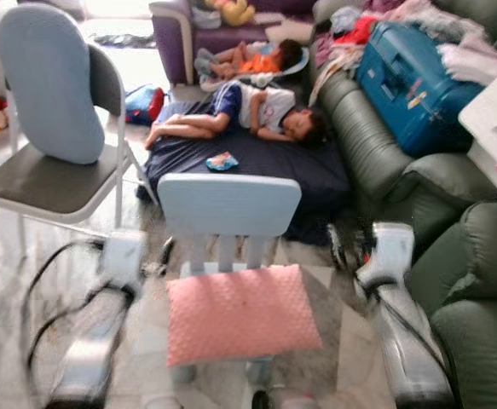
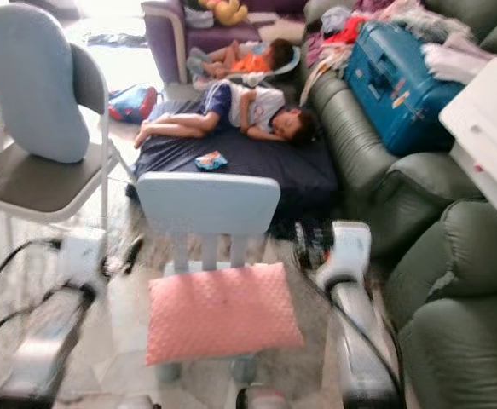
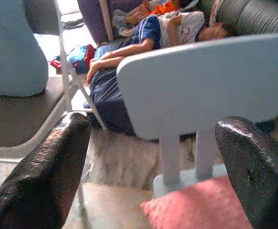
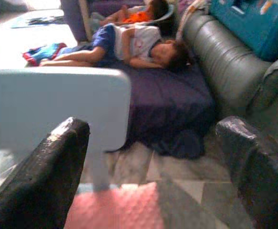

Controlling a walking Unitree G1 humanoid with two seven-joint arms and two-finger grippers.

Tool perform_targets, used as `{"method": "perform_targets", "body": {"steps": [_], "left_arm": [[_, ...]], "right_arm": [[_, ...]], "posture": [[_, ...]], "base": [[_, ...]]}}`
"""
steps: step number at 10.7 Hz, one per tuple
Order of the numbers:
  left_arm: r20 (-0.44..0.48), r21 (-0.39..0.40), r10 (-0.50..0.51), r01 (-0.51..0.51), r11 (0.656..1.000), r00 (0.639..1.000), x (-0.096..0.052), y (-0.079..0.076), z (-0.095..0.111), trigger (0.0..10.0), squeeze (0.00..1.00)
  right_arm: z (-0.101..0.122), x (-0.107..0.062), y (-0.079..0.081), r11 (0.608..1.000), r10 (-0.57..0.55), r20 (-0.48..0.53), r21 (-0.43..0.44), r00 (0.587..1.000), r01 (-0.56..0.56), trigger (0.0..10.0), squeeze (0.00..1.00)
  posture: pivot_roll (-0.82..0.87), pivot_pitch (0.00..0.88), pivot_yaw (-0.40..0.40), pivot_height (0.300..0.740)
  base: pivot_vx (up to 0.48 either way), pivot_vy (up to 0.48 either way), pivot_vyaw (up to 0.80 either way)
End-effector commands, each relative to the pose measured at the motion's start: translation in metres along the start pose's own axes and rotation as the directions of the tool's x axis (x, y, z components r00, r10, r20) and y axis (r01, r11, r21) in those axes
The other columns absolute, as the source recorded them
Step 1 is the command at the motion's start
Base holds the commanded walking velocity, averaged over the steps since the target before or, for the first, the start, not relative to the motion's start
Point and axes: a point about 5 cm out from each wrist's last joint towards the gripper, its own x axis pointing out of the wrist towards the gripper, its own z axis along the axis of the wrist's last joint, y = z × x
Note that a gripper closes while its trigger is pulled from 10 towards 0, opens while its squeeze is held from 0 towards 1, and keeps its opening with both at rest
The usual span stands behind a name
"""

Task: Move the pillow to the sofa

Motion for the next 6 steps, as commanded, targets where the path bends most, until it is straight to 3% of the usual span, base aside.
{"method": "perform_targets", "body": {"steps": [1, 2, 3, 6], "left_arm": [[-0.008, 0.002, -0.005, 0.005, 1.0, 1.0, -0.006, 0.001, -0.001, 10.0, 0.0], [-0.031, 0.001, 0.008, -0.008, 1.0, 0.999, -0.019, 0.003, -0.007, 10.0, 0.0], [-0.04, 0.012, 0.021, -0.021, 1.0, 0.999, -0.023, 0.003, -0.008, 10.0, 0.0], [-0.009, 0.021, 0.003, -0.002, 1.0, 1.0, -0.012, -0.001, 0.003, 10.0, 0.0]], "right_arm": [[0.002, -0.006, 0.003, 1.0, 0.026, 0.002, -0.005, 1.0, -0.026, 10.0, 0.0], [-0.009, -0.023, 0.002, 0.999, 0.041, -0.033, -0.026, 0.999, -0.041, 10.0, 0.0], [-0.013, -0.027, 0.0, 0.999, 0.037, -0.053, -0.013, 0.998, -0.038, 10.0, 0.0], [-0.005, -0.013, 0.005, 0.998, 0.057, -0.035, -0.032, 0.998, -0.058, 10.0, 0.0]], "posture": [[0.0, 0.06, -0.05, 0.74], [0.0, 0.063, -0.051, 0.74], [0.0, 0.064, -0.05, 0.74], [0.0, 0.044, -0.044, 0.74]], "base": [[0.0, 0.0, 0.0], [0.0, 0.0, 0.0], [0.0, 0.0, 0.0], [0.0, 0.0, 0.0]]}}
